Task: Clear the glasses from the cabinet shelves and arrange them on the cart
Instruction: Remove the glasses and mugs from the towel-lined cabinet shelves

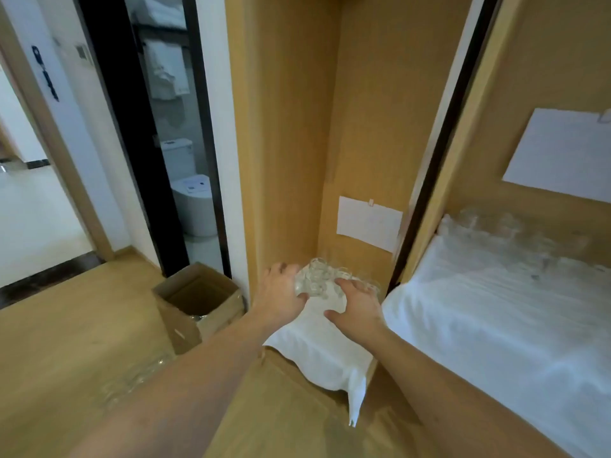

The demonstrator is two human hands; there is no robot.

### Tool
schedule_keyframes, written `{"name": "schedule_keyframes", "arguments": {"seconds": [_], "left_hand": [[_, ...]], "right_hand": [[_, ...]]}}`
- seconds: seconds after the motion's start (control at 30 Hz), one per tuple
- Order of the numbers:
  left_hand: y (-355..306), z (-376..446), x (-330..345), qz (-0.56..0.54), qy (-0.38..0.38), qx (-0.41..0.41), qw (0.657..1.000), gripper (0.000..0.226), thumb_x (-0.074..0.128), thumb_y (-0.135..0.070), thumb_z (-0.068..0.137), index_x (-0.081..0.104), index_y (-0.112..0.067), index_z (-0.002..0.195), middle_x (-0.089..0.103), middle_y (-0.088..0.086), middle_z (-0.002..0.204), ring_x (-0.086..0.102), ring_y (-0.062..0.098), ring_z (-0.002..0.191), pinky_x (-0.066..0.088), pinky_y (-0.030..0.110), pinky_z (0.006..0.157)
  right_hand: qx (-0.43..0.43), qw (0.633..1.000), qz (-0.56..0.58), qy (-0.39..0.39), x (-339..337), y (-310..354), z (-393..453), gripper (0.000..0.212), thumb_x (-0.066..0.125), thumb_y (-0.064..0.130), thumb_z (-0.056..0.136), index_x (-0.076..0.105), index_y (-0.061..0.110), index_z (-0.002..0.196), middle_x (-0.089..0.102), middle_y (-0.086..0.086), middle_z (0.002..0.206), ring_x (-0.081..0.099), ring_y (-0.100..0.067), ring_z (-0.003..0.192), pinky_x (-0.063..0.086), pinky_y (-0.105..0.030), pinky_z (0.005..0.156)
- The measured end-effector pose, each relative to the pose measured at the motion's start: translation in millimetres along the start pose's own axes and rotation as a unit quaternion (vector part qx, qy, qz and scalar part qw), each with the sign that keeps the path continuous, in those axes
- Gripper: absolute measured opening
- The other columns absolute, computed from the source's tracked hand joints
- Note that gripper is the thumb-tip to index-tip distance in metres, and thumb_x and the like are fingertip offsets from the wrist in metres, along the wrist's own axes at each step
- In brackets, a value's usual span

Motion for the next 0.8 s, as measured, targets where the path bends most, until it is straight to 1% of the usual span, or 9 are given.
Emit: {"name": "schedule_keyframes", "arguments": {"seconds": [0.1,0.2,0.37,0.57,0.67,0.8], "left_hand": [[24,18,3,0.006,0.001,-0.022,1.000,0.060,0.069,-0.046,0.089,0.047,-0.024,0.141,0.051,0.004,0.141,0.044,0.029,0.129,0.041,0.042,0.104],[45,41,7,0.013,0.010,-0.042,0.999,0.061,0.069,-0.047,0.089,0.048,-0.022,0.140,0.052,0.005,0.138,0.045,0.028,0.126,0.043,0.042,0.104],[68,88,22,0.014,0.022,-0.075,0.997,0.065,0.067,-0.048,0.089,0.046,-0.020,0.144,0.049,0.005,0.143,0.043,0.028,0.131,0.042,0.042,0.107],[75,139,50,0.031,0.049,-0.066,0.996,0.065,0.065,-0.050,0.090,0.044,-0.022,0.145,0.048,0.005,0.145,0.043,0.030,0.131,0.042,0.044,0.107],[77,158,65,0.045,0.086,-0.035,0.995,0.066,0.065,-0.048,0.091,0.042,-0.020,0.147,0.047,0.008,0.146,0.042,0.032,0.131,0.037,0.042,0.108],[92,187,81,0.038,0.126,-0.026,0.991,0.070,0.065,-0.046,0.092,0.034,-0.027,0.152,0.042,0.005,0.148,0.038,0.030,0.135,0.040,0.043,0.110]], "right_hand": [[-0.009,0.999,0.001,0.033,24,12,31,0.074,0.068,0.048,0.087,0.034,0.036,0.152,0.038,0.004,0.155,0.037,-0.025,0.139,0.040,-0.038,0.109],[-0.010,0.998,0.005,0.059,44,20,61,0.074,0.069,0.048,0.086,0.035,0.036,0.151,0.040,0.003,0.153,0.038,-0.026,0.135,0.039,-0.036,0.108],[0.001,0.997,0.012,0.077,66,16,110,0.074,0.069,0.049,0.086,0.035,0.034,0.151,0.042,0.002,0.151,0.039,-0.024,0.133,0.041,-0.034,0.105],[0.025,0.994,0.010,0.104,89,-1,152,0.076,0.068,0.048,0.088,0.032,0.031,0.153,0.040,0.001,0.152,0.038,-0.025,0.137,0.041,-0.035,0.107],[0.048,0.993,0.012,0.107,95,-8,172,0.077,0.067,0.049,0.089,0.032,0.030,0.154,0.040,0.001,0.153,0.038,-0.025,0.138,0.040,-0.034,0.108],[0.075,0.990,0.016,0.114,106,-8,201,0.076,0.067,0.049,0.089,0.033,0.029,0.154,0.041,0.000,0.152,0.038,-0.024,0.139,0.039,-0.032,0.110]]}}
Point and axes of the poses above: each hand's wrist, its own z-axis towards the middle knuckle, its own x-axis out of the palm, y = z × x, the point moved 5 cm from there along z, towards the middle knuckle
